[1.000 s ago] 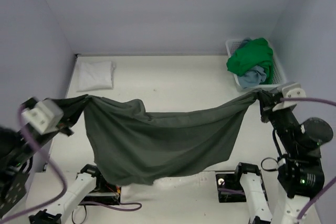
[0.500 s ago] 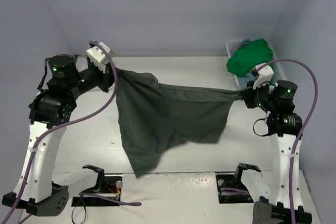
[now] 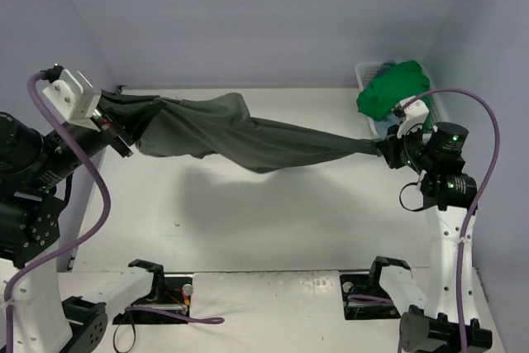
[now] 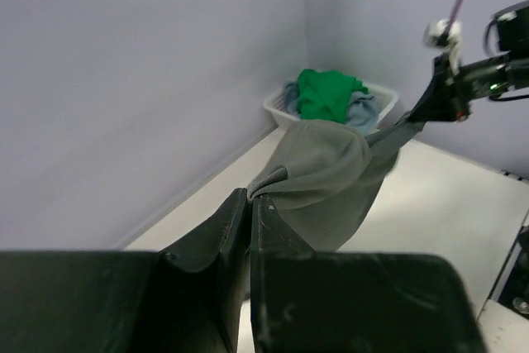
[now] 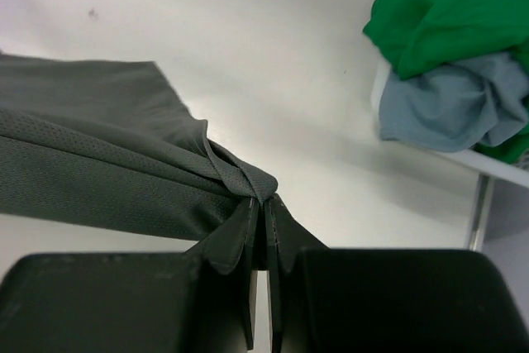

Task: Fold and stack the t-shirts
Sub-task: Flatten out the tshirt

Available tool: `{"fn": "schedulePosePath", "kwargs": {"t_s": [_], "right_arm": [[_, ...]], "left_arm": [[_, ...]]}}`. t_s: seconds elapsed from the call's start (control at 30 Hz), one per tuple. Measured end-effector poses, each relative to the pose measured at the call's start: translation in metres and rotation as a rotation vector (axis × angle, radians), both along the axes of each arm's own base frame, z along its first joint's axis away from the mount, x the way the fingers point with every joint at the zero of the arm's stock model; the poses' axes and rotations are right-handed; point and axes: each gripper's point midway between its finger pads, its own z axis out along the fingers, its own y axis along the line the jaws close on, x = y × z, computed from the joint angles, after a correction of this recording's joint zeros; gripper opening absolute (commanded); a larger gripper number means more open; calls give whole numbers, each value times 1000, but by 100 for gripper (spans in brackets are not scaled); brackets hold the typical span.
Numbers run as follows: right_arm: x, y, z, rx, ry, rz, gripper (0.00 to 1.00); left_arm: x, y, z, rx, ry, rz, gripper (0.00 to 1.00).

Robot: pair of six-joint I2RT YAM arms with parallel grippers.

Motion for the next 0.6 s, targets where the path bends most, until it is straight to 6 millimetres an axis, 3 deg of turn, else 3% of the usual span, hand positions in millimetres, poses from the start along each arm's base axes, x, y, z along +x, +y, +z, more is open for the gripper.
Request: {"fn": "schedulePosePath", "kwargs": {"t_s": [0.17,0.2,0.23,0.37,0.5,0.6], "right_arm": [[6,3,-30,10,95,19,1],[8,3,-36,10,116,23,17],[11,5,-42,13,138,26,27],[23,10,-83,-17,269,35,54],[14,25,-119,-60,371,66,53],[9,39,-115,-72,361,99,53]], "left_arm": [[-3,-5,9,-34,21,-39,0],[0,-6,7,-36,34,-44,0],[4,-8,5,-37,49,-50,0],[32,-18,-5,-53,127,-73,0],[68,-32,-14,-95,230,-112,0],[102,-44,-30,-133,335,-132,0]]}}
